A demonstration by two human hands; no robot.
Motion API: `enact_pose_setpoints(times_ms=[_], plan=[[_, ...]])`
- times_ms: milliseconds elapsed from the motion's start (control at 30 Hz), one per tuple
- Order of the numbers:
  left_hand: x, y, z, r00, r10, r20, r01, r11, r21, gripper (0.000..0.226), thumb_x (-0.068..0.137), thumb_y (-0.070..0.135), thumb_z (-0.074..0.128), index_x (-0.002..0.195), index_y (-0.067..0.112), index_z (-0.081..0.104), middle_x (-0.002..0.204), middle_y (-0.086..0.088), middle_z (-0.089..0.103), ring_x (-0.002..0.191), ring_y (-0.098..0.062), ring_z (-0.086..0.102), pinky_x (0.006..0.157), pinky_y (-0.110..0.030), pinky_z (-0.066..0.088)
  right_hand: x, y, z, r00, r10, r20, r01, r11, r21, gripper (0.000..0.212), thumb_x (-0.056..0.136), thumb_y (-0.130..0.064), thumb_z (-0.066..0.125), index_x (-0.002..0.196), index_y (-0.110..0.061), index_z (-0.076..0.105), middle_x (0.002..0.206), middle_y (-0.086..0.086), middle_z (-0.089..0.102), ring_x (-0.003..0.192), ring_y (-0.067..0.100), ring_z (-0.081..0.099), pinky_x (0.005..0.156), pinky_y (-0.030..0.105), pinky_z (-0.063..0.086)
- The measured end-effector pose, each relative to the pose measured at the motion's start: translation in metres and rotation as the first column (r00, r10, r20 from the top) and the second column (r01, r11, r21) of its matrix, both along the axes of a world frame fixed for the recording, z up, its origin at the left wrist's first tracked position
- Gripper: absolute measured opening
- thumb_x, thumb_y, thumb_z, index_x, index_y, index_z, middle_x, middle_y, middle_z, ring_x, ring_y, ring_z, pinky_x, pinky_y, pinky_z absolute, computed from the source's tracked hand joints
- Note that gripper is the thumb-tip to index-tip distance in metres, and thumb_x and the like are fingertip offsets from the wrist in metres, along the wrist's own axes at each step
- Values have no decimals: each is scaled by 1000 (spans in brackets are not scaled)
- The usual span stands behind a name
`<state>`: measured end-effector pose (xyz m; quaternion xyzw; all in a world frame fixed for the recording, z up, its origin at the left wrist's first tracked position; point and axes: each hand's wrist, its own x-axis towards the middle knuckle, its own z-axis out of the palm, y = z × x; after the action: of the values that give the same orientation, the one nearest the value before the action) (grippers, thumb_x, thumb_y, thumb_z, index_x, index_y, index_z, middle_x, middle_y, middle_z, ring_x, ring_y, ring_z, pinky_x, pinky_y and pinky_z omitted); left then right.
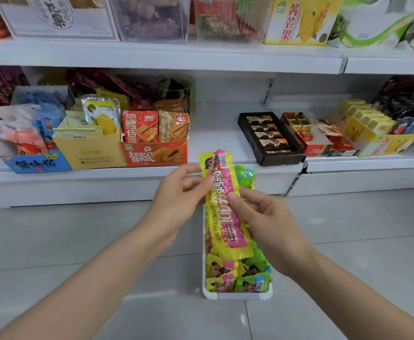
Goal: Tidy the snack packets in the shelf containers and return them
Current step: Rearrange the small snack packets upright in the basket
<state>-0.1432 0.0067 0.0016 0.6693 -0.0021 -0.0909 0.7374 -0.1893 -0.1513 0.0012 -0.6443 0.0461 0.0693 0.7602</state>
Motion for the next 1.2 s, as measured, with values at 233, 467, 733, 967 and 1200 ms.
enact_pose_setpoints(times_ms=[233,467,733,967,1200], plan=[[-34,-13,-15,993,-115,-5,115,993,24,53,83,50,60,133,32,56,121,10,70,110,-1,65,85,-13,52,-15,12,-22,971,-149,189,204,926,-318,27,95,-25,64,117,-38,71,80,-23,72,71,-3,65,67,21,51],[-36,-10,-25,962,-46,-270,-23,969,-247,32,109,16,33,123,10,61,112,-4,75,104,-18,71,83,-30,59,-28,15,-28,990,29,137,16,949,-315,32,94,-13,66,99,-44,75,108,-16,73,106,-8,62,82,6,47],[-54,-15,-36,946,-225,-235,188,967,-173,27,104,17,44,120,7,64,113,-15,73,106,-27,70,94,-37,56,-8,-16,-21,983,-161,92,176,964,-198,20,88,-26,72,108,-27,74,98,-8,77,92,8,73,77,21,58],[-49,-15,-31,987,-96,-130,81,990,-113,24,96,15,61,120,15,64,107,-11,75,98,-22,73,81,-28,59,5,-8,-15,978,-175,109,197,951,-237,15,91,-29,70,84,-22,82,83,6,78,76,11,71,74,30,59],[-30,-10,-32,999,33,30,-32,999,-24,17,93,24,63,86,11,71,87,-7,72,84,-17,65,81,-30,52,0,-4,-14,995,-97,-37,88,977,-195,25,86,-34,74,86,-10,81,87,16,77,81,27,71,90,53,55]])
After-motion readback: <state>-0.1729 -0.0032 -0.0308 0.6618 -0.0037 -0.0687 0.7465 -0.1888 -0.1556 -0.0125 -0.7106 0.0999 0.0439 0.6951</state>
